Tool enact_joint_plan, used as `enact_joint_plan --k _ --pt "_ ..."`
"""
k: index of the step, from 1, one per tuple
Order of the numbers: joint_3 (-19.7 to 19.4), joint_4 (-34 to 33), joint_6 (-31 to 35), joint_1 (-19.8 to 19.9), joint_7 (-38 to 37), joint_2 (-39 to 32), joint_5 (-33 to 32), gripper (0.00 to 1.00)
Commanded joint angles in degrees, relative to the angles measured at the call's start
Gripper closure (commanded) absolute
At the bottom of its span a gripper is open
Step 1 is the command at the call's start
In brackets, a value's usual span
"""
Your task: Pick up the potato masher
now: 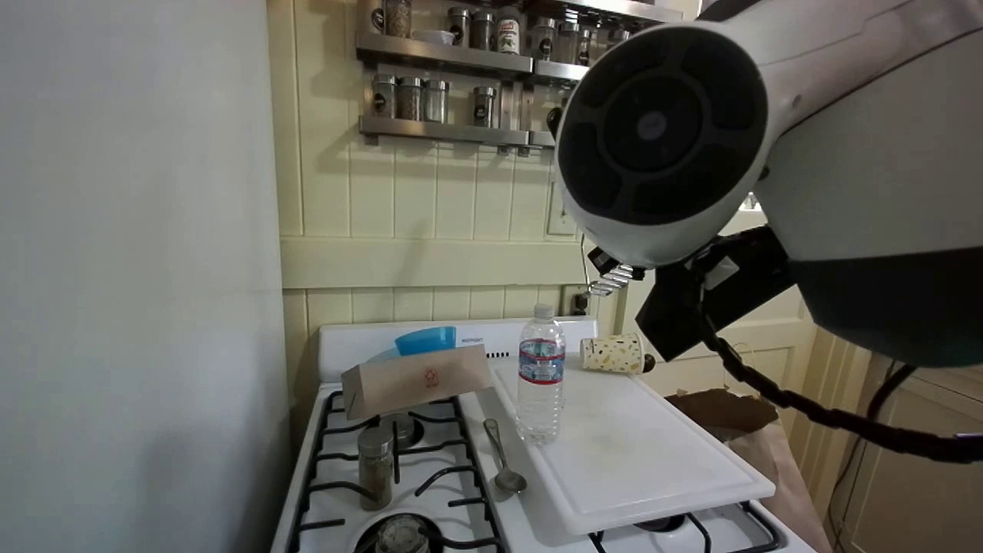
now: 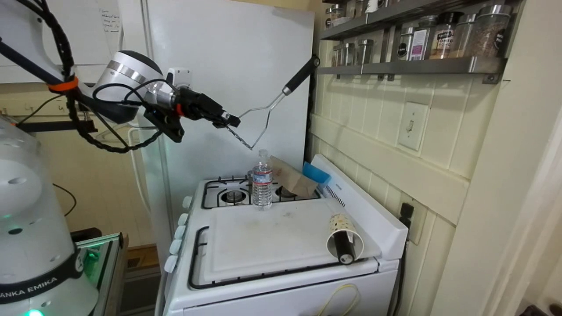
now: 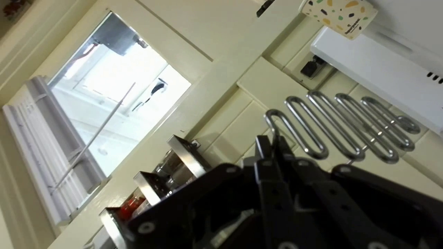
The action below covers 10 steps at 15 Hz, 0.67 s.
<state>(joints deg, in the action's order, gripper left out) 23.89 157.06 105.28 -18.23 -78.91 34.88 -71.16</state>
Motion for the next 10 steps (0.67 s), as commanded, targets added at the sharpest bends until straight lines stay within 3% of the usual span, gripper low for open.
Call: enact_joint_plan --k 1,3,5,10 --pt "3.31 0.62 -9.58 -5.80 -2.31 2.58 2.82 0.99" --pt "3.10 0.62 -12.20 -8.76 -1.04 3.85 3.47 0.99" --pt "-0.45 0.56 -10.59 -10.93 2.38 6.71 3.38 0.99" --pt "-12.78 1.52 -1.06 -11.82 13.78 17.83 2.02 0.99"
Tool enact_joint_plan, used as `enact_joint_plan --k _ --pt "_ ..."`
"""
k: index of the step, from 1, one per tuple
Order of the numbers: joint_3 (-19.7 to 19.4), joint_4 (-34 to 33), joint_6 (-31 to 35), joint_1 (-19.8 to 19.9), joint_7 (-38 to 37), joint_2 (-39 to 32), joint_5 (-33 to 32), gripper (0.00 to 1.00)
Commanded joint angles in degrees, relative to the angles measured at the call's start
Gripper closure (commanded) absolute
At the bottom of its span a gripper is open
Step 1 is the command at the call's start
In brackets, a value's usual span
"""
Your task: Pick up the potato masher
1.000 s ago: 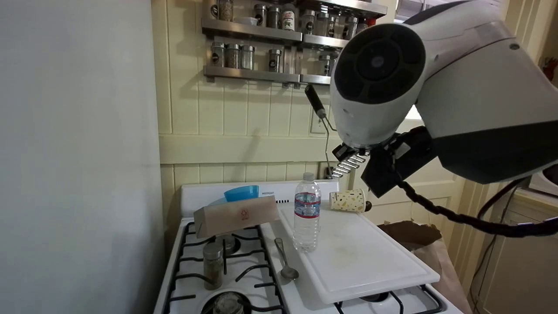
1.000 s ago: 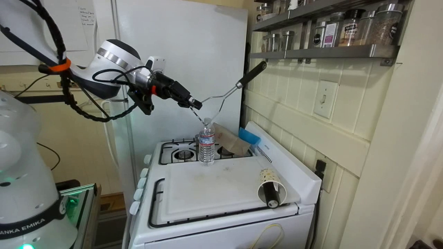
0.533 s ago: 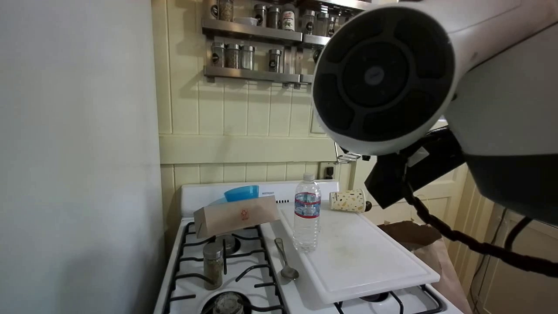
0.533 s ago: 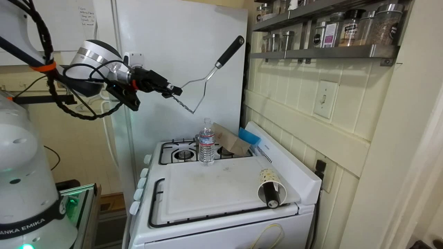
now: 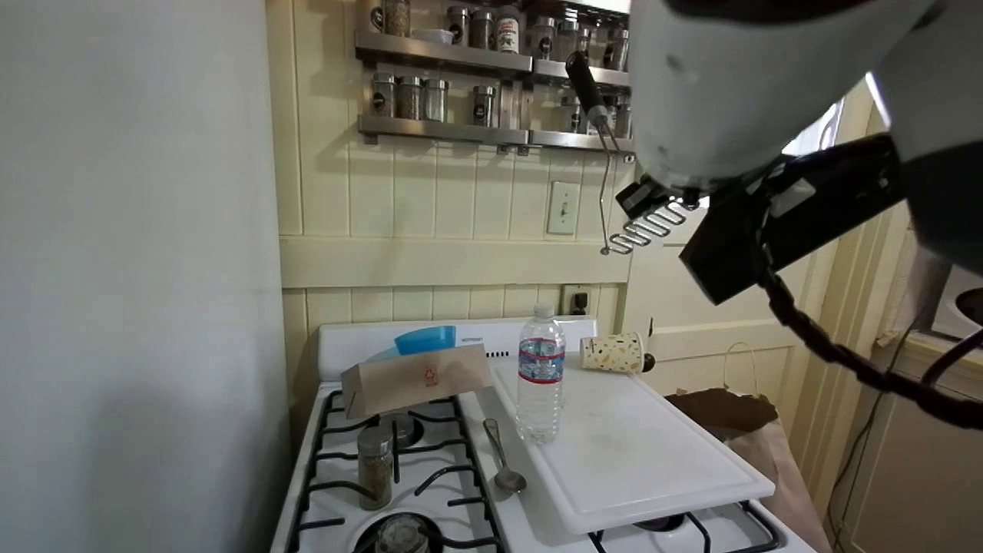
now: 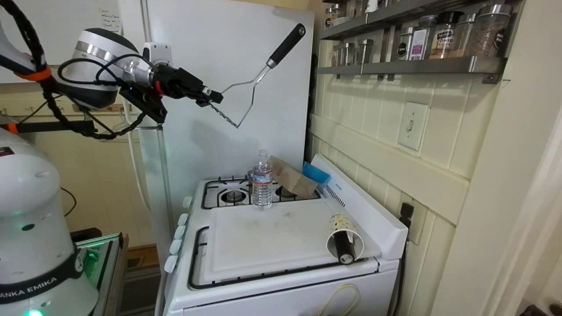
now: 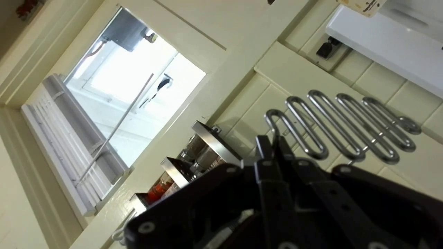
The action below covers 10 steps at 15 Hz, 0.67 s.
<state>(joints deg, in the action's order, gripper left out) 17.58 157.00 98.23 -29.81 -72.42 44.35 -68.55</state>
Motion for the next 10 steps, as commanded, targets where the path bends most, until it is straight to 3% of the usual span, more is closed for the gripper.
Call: enact_joint_plan --k 1,2,3,4,5,6,10 --pt "-9.89 1.44 9.31 0.76 10.44 8.68 -0.39 0.99" --pt "-14.34 0.93 14.73 2.75 12.41 5.95 -1.42 0.99" --pt "-7.13 0.22 9.90 3.51 9.45 5.95 1.20 0.94" --pt "-12.34 0.45 11.41 1.43 11.05 6.22 -0.41 0.94" --pt "-14.26 0.62 13.01 2.09 12.08 6.24 -0.72 0.94" --pt "-10.24 0.60 14.87 6.76 10.72 5.14 -0.89 0.99" --pt "-1.83 -1.27 10.40 9.12 8.55 7.13 -5.64 0.99"
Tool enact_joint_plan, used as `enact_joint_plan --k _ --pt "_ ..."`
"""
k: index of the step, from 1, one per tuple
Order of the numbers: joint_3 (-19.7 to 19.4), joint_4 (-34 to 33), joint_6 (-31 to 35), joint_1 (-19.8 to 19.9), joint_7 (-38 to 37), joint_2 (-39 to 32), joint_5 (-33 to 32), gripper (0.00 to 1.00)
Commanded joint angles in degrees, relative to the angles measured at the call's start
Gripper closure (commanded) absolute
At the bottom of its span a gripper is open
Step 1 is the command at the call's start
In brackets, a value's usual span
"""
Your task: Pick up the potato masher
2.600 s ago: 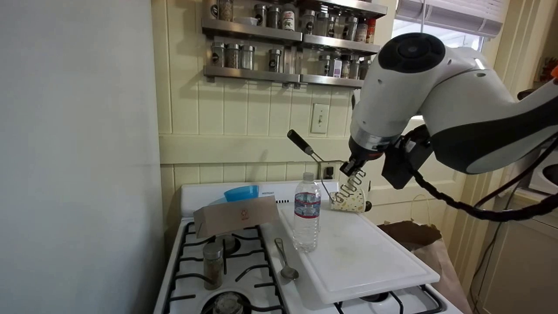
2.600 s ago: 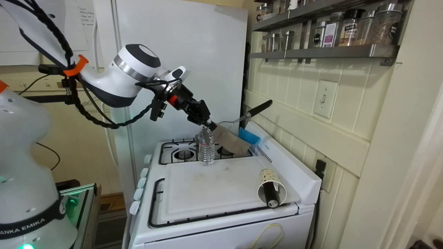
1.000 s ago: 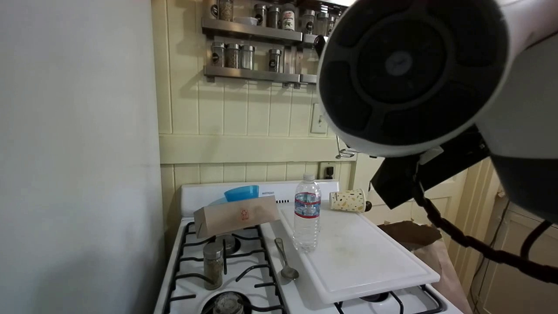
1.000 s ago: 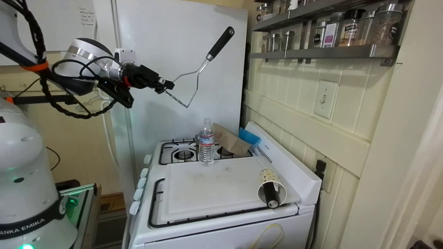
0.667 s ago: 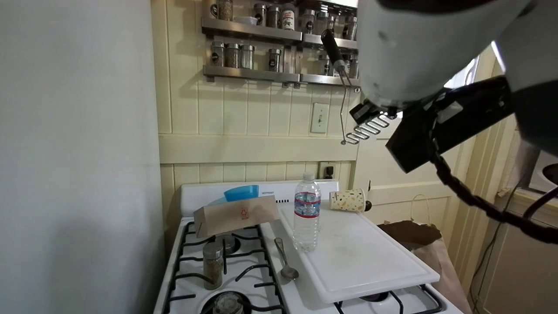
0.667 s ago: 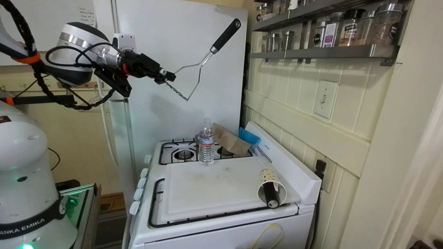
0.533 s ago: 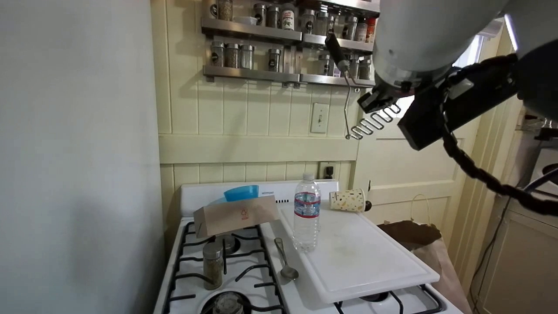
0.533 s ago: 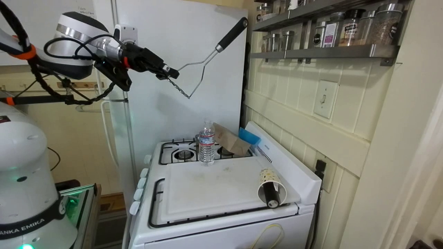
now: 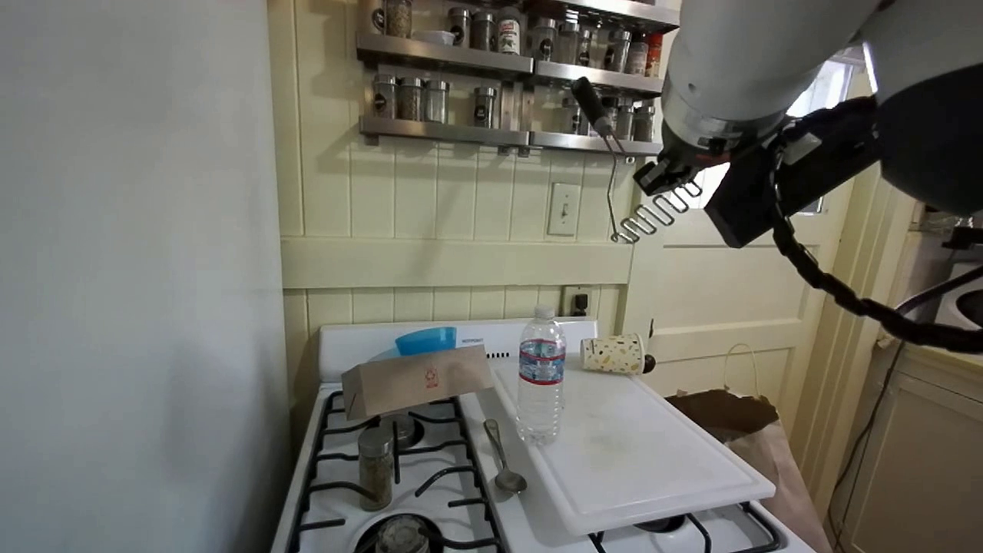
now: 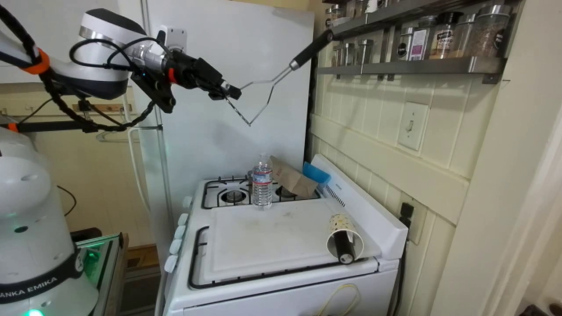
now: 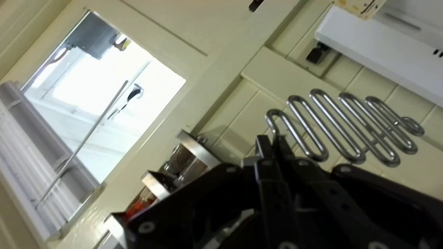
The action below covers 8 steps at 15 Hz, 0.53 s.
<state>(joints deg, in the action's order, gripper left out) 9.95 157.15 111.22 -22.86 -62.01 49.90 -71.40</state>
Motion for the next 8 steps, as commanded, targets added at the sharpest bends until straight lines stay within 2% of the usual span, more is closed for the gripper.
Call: enact_joint_plan --k 1,3,8 --pt "7.38 -1.92 -3.38 2.55 -2.69 1.86 -4.10 0.99" --pt "9.41 -3.25 -5.51 3.02 -3.90 2.67 -6.75 0.99" --pt "10.16 -7.88 -11.73 2.78 -5.18 5.84 -13.59 0.99"
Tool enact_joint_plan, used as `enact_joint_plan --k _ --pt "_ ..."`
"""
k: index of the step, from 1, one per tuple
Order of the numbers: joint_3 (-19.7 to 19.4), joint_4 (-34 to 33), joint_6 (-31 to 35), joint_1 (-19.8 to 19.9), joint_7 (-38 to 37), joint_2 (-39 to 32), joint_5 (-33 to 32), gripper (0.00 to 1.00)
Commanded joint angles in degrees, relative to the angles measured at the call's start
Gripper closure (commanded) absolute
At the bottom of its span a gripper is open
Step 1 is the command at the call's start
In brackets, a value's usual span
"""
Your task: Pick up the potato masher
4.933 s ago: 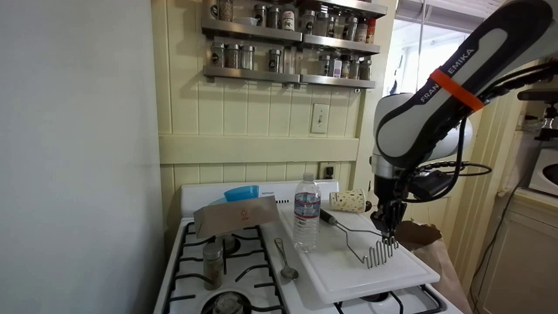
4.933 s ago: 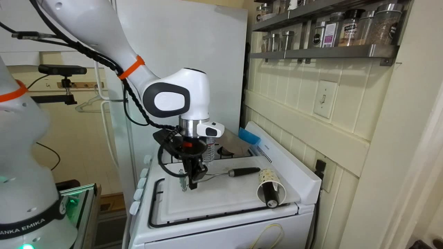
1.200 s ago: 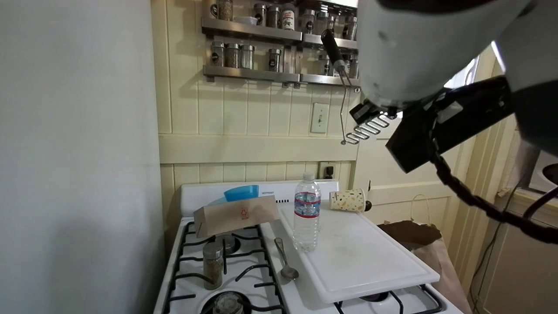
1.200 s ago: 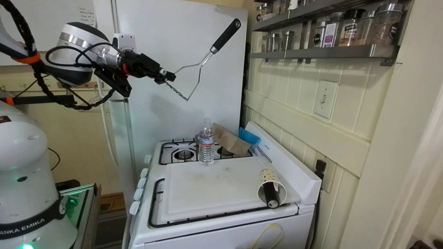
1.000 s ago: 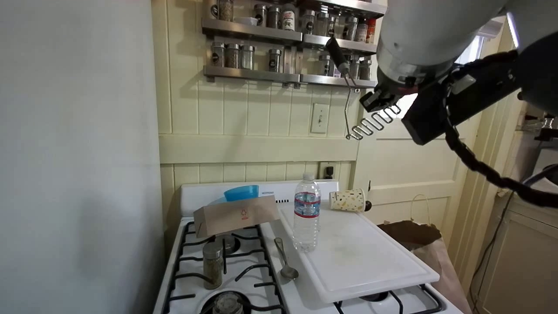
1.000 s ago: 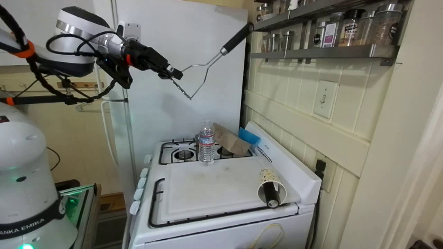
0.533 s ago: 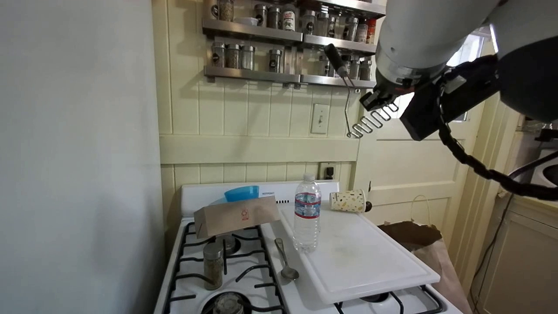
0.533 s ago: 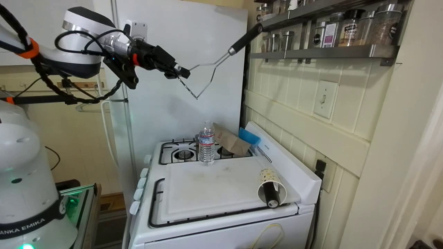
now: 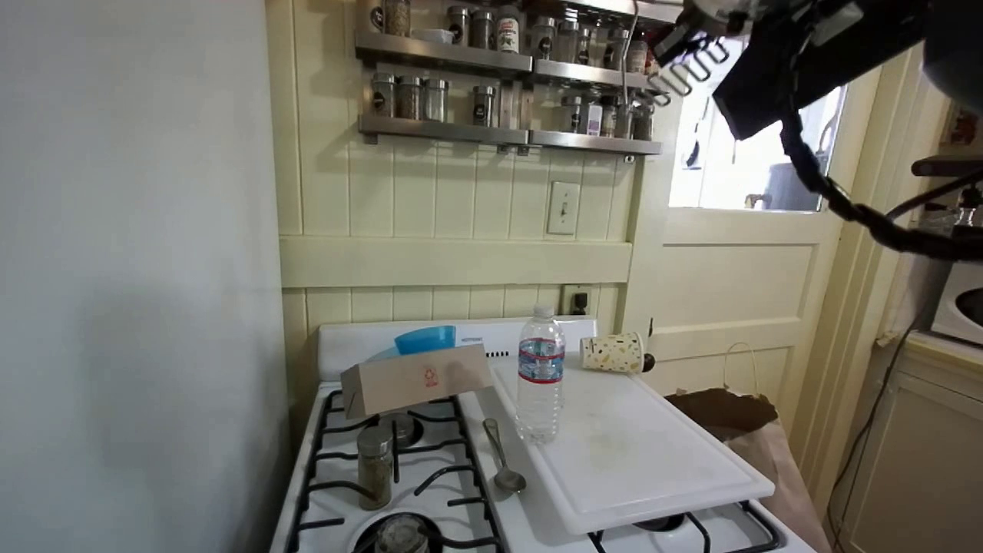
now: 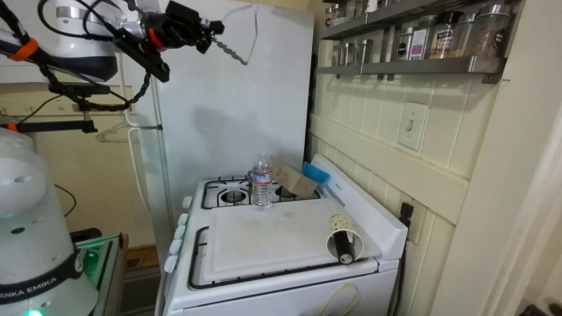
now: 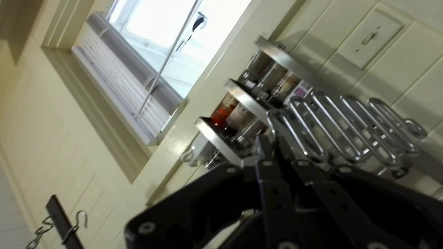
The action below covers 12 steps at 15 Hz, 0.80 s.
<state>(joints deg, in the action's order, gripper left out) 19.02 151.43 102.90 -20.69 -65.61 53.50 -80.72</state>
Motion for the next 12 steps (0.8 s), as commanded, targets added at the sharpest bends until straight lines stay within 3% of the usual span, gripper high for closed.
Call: enact_joint_plan --k 1,5,7,12 --pt "1.32 -3.31 -4.74 0.70 -2.09 2.34 -5.76 0.99" --pt "2.01 -8.13 -11.27 1.54 -4.65 1.05 -10.28 0.99" --pt "0.44 -7.13 -10.60 -1.21 -2.48 1.28 -8.94 0.94" --pt "0.27 -9.28 -10.79 -0.67 -5.42 0.82 -10.34 0.99"
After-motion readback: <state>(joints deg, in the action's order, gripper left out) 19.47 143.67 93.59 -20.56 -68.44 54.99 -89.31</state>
